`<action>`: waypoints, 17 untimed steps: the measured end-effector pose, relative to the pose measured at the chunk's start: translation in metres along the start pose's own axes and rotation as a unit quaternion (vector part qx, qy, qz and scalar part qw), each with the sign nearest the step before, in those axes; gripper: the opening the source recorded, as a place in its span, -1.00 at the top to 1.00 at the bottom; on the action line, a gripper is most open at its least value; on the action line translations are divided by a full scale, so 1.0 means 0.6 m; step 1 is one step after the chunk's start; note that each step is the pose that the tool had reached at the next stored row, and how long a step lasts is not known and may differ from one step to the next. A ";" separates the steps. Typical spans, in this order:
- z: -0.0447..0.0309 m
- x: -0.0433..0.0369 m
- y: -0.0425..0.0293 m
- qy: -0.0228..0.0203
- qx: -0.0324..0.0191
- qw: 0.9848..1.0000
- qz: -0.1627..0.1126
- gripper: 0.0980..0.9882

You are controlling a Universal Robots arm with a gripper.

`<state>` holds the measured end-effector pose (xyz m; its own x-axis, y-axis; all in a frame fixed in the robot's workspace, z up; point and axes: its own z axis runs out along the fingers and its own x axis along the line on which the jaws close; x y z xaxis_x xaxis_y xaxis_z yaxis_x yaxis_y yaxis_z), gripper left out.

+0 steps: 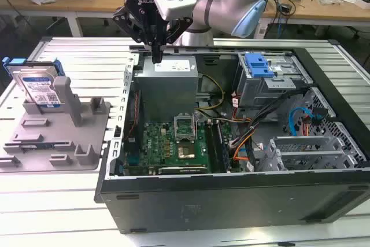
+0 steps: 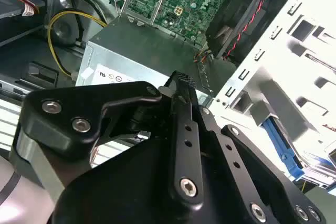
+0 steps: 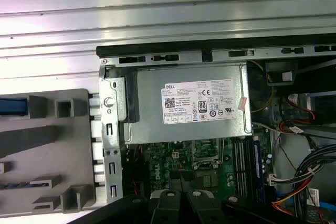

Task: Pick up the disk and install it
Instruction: 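Reach for the disk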

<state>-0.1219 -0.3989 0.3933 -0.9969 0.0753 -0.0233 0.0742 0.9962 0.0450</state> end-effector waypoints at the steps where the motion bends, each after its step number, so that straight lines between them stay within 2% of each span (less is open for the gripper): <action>1: 0.000 0.000 0.000 0.000 0.000 1.000 0.000 0.98; 7: 0.000 0.000 0.000 0.000 0.000 1.000 0.000 0.98; 10: 0.000 0.008 0.000 0.000 0.000 1.000 0.000 0.98; 11: 0.000 0.013 0.001 0.000 0.000 1.000 0.000 0.98; 13: 0.000 0.032 0.008 0.000 0.000 1.000 0.000 0.98; 14: 0.000 0.037 0.010 0.000 0.000 1.000 0.000 0.98; 17: 0.000 0.060 0.025 0.000 0.001 1.000 0.000 0.98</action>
<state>-0.1568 -0.3815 0.3933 -0.9969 0.0751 -0.0234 0.0740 0.9963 0.0438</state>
